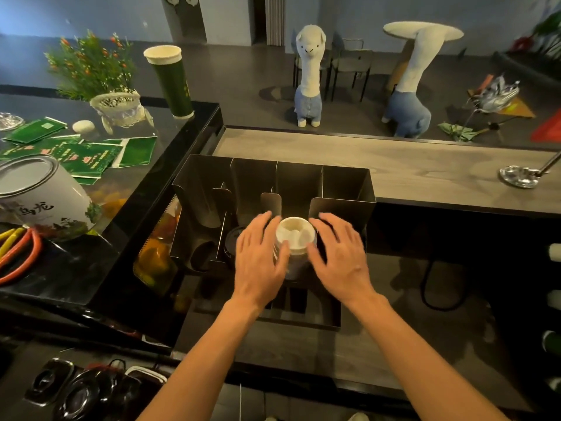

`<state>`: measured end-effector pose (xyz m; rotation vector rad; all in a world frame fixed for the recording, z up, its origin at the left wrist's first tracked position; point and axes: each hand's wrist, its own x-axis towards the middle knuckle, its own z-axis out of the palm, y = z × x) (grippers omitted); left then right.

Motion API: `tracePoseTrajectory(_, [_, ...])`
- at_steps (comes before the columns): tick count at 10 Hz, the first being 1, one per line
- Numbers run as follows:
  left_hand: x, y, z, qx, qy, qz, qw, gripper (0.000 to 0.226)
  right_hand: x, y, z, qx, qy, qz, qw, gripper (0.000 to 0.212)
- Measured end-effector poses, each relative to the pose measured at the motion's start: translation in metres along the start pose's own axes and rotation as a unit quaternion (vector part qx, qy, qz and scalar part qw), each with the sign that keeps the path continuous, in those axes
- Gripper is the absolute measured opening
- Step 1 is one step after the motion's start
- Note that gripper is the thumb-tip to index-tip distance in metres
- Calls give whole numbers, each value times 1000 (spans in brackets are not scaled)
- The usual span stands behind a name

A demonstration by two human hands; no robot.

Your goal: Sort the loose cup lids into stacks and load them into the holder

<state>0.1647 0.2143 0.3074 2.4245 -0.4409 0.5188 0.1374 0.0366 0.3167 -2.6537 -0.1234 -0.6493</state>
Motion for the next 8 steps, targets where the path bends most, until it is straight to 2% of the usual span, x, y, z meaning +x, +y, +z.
tracePoseTrajectory(1, [2,22,15,-4,-50,66,997,50,-6,23,-3,-67,-16,60,996,32])
tracePoseTrajectory(2, [5,29,25,50,-51,77,994,45,-6,34,-2,-131,-91,45,986,31])
tracePoseTrajectory(4, [4,29,28,46,-38,66,996,53,-6,31,-4,-137,-59,58,987,26])
tracePoseTrajectory(5, [2,30,28,53,-51,60,995,52,-9,30,-3,-120,-57,59,989,26])
tracePoseTrajectory(6, [4,35,25,18,-42,54,997,53,-7,29,-7,-83,-41,78,993,31])
tracePoseTrajectory(7, [7,40,27,-55,-23,67,996,52,-8,29,-9,-45,-25,61,997,33])
tracePoseTrajectory(8, [16,46,25,-88,-33,54,994,50,-5,27,-16,43,-21,87,995,29])
